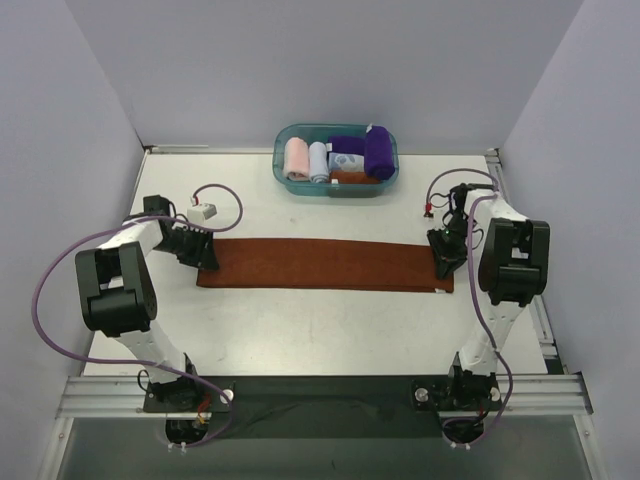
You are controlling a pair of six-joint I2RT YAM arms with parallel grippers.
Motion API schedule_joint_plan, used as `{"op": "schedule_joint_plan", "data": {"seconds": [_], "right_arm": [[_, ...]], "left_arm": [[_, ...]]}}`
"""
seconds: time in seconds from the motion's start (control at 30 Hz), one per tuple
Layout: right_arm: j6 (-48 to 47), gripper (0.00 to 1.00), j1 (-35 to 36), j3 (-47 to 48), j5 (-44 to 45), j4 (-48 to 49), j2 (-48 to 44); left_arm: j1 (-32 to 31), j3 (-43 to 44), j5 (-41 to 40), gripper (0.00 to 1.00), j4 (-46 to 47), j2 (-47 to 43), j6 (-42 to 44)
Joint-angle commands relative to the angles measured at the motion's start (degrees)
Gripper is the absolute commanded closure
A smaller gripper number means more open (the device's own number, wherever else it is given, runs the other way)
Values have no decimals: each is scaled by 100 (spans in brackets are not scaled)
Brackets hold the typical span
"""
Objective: Roll the towels
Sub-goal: Fold the towel
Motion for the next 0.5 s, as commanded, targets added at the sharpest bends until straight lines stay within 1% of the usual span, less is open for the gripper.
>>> {"op": "schedule_joint_plan", "data": {"seconds": [0.0,0.07,0.1,0.13,0.33,0.37,0.47], "right_arm": [[-70,75,108,-82,134,-80,39],[-166,68,170,-188,169,-89,4],[-201,61,214,-231,178,-106,-22],[-254,58,232,-267,187,-106,-31],[-544,51,249,-460,415,-124,-119],[-562,47,249,-478,442,-124,-137],[-597,47,188,-408,398,-115,-321]], "left_arm": [[11,-18,85,56,224,-38,35],[20,-53,50,56,216,-12,62],[11,-54,41,55,216,23,53],[11,-45,32,55,207,41,53],[20,17,-38,55,198,217,-17],[11,25,-47,55,198,226,-17],[11,69,-38,55,154,252,-26]]}}
